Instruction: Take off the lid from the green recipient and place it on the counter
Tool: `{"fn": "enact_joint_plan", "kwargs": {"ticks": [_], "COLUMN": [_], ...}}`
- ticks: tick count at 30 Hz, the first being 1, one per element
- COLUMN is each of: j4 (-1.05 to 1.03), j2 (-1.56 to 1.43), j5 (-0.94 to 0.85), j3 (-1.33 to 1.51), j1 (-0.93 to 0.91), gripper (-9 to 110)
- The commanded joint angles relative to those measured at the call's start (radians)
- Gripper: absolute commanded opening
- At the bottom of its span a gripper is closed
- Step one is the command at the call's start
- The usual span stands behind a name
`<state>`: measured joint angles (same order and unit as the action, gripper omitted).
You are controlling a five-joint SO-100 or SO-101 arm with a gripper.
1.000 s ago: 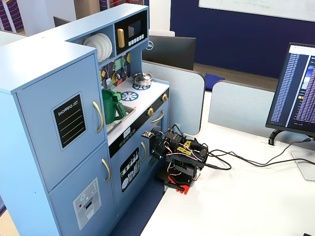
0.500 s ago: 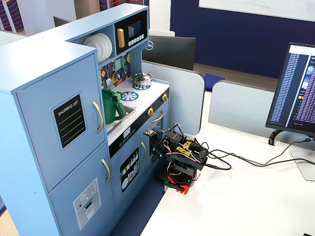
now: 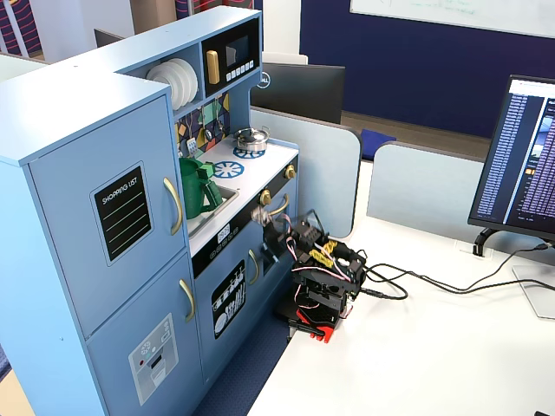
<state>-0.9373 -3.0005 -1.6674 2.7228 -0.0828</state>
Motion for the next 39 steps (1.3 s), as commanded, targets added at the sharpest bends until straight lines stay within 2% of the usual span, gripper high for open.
{"fn": "enact_joint_plan", "kwargs": {"ticks": [1, 6, 9, 15, 39], "j4": [0.35, 0.557, 0.603, 0.638, 0.669], "j2": [0.147, 0.31, 0.38, 0.465, 0.765], "j5": [-0.061, -0.029, -0.023, -0.028, -0.046], "j3": [-0.311, -0.534, -0.611, -0.701, -0.999], "j1": [0.029, 0.049, 0.029, 0.012, 0.014], "gripper": [0, 26, 37, 40, 37]}}
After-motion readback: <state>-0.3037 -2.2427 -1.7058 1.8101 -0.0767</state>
